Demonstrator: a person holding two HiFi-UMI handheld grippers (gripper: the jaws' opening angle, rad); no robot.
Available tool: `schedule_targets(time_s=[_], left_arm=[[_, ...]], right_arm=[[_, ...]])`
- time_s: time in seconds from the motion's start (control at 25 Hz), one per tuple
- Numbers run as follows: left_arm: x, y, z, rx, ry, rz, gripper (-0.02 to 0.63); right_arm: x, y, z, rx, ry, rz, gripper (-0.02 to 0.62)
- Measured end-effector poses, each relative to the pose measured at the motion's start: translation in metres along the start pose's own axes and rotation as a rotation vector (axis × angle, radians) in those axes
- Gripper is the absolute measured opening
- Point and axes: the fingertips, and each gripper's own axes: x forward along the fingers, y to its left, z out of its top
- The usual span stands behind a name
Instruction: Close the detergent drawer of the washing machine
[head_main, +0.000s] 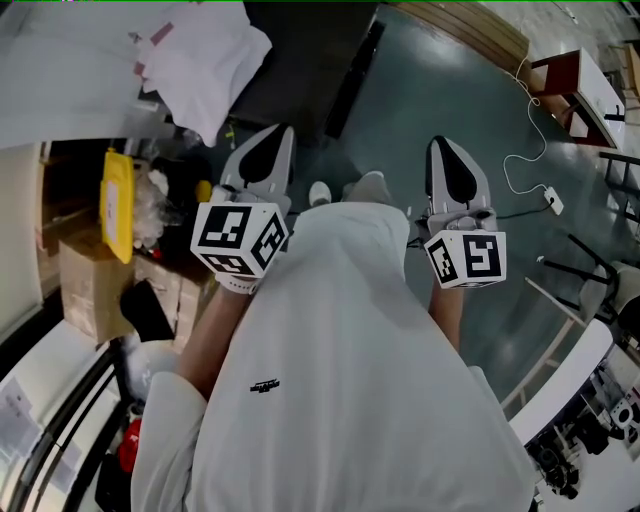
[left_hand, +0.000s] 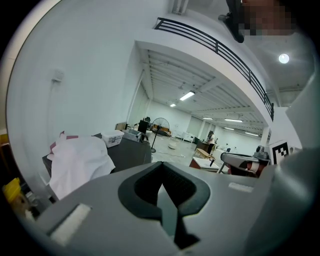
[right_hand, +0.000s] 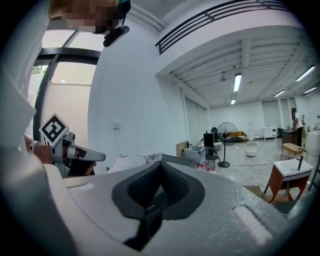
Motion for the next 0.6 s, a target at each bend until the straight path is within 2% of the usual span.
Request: schedule_targets(time_s=[0.6], left_arm=[[0.006, 0.000, 0.000, -0.015, 0.011, -0.016, 0.017]], right_arm=[[0.015, 0.001, -0.003, 0.013, 0.025, 0.016, -0.008]])
